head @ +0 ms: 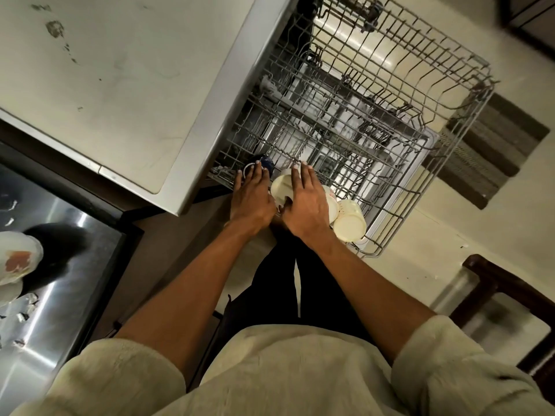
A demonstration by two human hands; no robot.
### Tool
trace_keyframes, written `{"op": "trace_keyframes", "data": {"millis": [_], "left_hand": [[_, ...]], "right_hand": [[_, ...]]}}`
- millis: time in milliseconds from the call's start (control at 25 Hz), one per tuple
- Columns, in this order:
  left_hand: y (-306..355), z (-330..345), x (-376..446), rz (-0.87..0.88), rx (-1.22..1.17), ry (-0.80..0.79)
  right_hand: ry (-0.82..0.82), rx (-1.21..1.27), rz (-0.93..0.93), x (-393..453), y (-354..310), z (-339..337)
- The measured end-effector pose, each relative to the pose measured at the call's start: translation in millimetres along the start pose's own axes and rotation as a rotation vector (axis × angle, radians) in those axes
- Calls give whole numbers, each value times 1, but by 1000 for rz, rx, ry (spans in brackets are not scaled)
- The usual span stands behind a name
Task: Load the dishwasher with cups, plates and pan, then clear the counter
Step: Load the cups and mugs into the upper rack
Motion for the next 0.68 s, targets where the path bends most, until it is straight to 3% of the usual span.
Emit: {"op": "trace_keyframes", "data": {"millis": [120, 200, 400, 560, 680], "left_hand": [[12, 5, -9, 146, -85, 14], [22, 16, -15, 211, 40, -63], [33, 36, -27, 154, 167, -137], [38, 45, -31, 191, 178, -146], [40, 48, -36, 177, 204, -192]], "right_hand": [[20, -112, 106, -18, 12, 0], [-45, -129, 171, -29, 22, 4], [-135, -60, 83, -41, 43, 6], [-54, -81, 240, -56, 60, -4], [-115, -61, 268, -79, 79, 0]]}}
Point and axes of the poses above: each hand's wrist, its own x-axis towards the middle knuckle, its own z-axis out of the palm, y = z × x, the point moved 1 cm from there along x, towards the middle knuckle, and after that the axes turned 7 degrees about -x, right-handed, at the moved point
